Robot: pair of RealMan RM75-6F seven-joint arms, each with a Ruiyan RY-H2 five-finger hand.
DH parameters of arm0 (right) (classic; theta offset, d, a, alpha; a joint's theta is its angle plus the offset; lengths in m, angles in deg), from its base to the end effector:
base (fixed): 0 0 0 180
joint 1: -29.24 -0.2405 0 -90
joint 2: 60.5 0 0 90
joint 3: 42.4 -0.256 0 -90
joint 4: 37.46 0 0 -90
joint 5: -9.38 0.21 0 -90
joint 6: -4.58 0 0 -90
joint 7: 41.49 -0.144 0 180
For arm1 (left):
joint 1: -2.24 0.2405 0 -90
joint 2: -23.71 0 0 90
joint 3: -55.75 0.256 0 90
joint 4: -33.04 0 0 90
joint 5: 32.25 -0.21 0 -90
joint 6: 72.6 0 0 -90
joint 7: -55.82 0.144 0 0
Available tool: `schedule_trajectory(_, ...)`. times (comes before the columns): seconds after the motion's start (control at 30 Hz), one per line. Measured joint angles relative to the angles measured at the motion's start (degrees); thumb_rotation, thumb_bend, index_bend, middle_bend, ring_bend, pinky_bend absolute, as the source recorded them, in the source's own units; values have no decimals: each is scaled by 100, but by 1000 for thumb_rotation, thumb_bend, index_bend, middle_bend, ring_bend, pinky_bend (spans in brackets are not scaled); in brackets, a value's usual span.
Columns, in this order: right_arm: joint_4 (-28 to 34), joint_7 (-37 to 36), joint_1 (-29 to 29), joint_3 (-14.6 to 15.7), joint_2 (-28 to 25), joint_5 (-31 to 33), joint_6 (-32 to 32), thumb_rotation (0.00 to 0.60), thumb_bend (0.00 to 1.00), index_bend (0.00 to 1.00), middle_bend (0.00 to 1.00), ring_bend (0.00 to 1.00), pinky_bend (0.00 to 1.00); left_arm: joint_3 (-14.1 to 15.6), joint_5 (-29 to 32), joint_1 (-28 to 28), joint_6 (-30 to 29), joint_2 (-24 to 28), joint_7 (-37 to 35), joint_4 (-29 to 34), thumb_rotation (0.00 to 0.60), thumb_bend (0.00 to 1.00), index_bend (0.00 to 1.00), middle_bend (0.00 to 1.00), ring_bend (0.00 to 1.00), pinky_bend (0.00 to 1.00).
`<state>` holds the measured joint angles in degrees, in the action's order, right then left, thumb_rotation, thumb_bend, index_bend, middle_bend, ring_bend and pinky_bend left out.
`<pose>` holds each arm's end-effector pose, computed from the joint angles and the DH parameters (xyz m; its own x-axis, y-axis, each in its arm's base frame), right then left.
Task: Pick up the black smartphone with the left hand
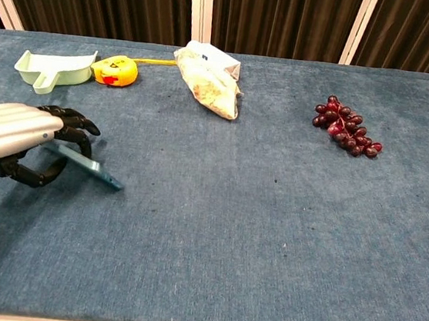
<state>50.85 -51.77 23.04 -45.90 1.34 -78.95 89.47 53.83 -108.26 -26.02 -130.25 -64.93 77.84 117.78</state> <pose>-0.3170 -0.1921 0.1782 0.3328 0.0139 0.9429 -0.9406 -0.0666 0.3330 -0.2199 0.2629 -0.0311 0.5520 0.3235 0.7686 0.8177 -0.3908 -0.4227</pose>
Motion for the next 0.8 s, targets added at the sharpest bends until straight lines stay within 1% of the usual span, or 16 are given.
schedule_trajectory(0.13, -19, -24, 21, 4, 2, 4, 23, 600, 274, 121, 140, 0, 57, -8, 7, -33, -13, 107, 79, 153, 600, 712, 512, 118, 0, 0)
schedule_trajectory(0.3, -67, -92, 52, 12, 6, 11, 49, 600, 274, 121, 140, 0, 56, -23, 116, -139, 96, 248, 334, 340, 600, 712, 502, 118, 0, 0)
schedule_trajectory(0.43, -120, -159, 78, 17, 10, 14, 73, 600, 274, 121, 140, 0, 57, -28, 319, -268, 277, 343, 691, 465, 600, 715, 446, 118, 0, 0)
schedule_trajectory(0.53, -162, -200, 89, 19, 19, 22, 78, 600, 275, 121, 140, 0, 56, -27, 527, -397, 431, 428, 1048, 581, 600, 715, 423, 118, 0, 0)
schedule_trajectory(0.67, -217, -253, 98, 21, 44, 23, 78, 600, 274, 121, 140, 0, 56, -35, 886, -591, 585, 552, 1516, 785, 600, 714, 359, 118, 0, 0)
schedule_trajectory(0.8, -266, -294, 99, 24, 66, 28, 64, 600, 274, 121, 140, 0, 56, -45, 1215, -775, 692, 630, 1777, 957, 600, 712, 317, 118, 0, 0)
